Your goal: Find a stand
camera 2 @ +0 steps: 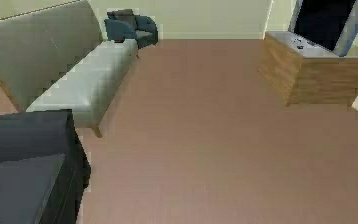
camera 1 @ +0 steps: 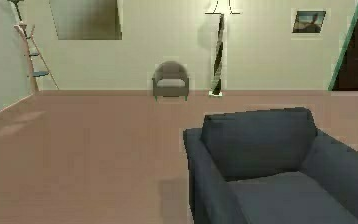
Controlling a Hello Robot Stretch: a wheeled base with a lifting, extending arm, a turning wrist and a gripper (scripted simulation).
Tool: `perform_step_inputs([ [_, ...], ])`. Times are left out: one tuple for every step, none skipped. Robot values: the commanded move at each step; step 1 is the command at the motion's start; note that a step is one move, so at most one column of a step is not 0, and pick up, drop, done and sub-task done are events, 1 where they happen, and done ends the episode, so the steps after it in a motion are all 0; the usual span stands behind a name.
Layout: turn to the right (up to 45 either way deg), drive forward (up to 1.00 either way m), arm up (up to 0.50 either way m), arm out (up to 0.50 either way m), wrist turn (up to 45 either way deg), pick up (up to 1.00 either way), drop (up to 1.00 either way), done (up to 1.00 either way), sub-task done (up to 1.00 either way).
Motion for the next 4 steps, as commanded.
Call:
perform_step_inputs([
  [45.0, 0.00, 0.00, 0.00, 0.0, 0.00, 0.00, 0.00, 0.00],
  [45.0, 0.00, 0.00, 0.00, 0.0, 0.00, 0.00, 0.00, 0.00],
  [45.0, 0.00, 0.00, 0.00, 0.0, 0.00, 0.00, 0.00, 0.00],
  [45.0, 0.00, 0.00, 0.00, 0.0, 0.00, 0.00, 0.00, 0.00],
])
